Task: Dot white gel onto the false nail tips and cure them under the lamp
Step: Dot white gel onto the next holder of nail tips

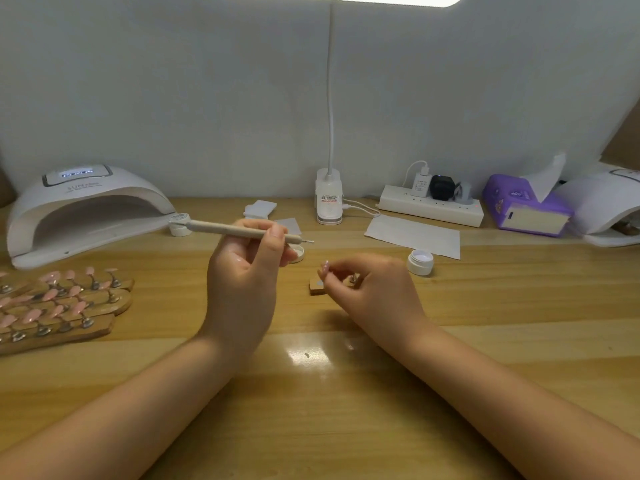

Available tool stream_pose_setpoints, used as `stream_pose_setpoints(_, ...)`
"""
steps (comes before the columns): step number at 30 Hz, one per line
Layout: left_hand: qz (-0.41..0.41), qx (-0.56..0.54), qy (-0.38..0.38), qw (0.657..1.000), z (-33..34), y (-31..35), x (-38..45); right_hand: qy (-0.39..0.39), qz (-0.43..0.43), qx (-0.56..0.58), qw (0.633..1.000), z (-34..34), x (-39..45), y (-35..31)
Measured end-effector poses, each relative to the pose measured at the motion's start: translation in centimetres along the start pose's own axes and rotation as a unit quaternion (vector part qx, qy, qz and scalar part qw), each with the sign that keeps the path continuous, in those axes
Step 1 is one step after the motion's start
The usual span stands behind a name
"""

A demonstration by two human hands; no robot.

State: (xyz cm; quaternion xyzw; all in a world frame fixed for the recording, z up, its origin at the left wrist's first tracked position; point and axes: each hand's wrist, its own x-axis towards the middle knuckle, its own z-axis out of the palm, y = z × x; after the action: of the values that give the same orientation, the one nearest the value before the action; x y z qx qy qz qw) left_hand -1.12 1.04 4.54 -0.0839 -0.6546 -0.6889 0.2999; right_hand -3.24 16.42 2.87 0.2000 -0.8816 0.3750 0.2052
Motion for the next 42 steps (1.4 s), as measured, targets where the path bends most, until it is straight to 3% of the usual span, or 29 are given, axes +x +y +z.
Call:
stream_pose_setpoints(3,0.058,0.022,-0.027,0.998,0.3,1.4,-0.2,0.012,0.019,0.098,0.995,-0.8,0.3,-0.5)
stream_pose_setpoints(9,0.157,0.13,-0.066,0.977,0.2,2.2,-0.7,0.032,0.002,0.131,0.991,-1.3,0.6,-0.8)
stream_pose_setpoints(22,0.185,0.148,-0.078,0.969,0.2,2.1,-0.5,0.07,-0.043,0.103,0.991,-1.7,0.8,-1.3)
stream_pose_setpoints(42,0.181,0.152,-0.085,0.968,0.4,2.2,-0.8,0.066,-0.039,0.106,0.991,-1.7,0.7,-1.7)
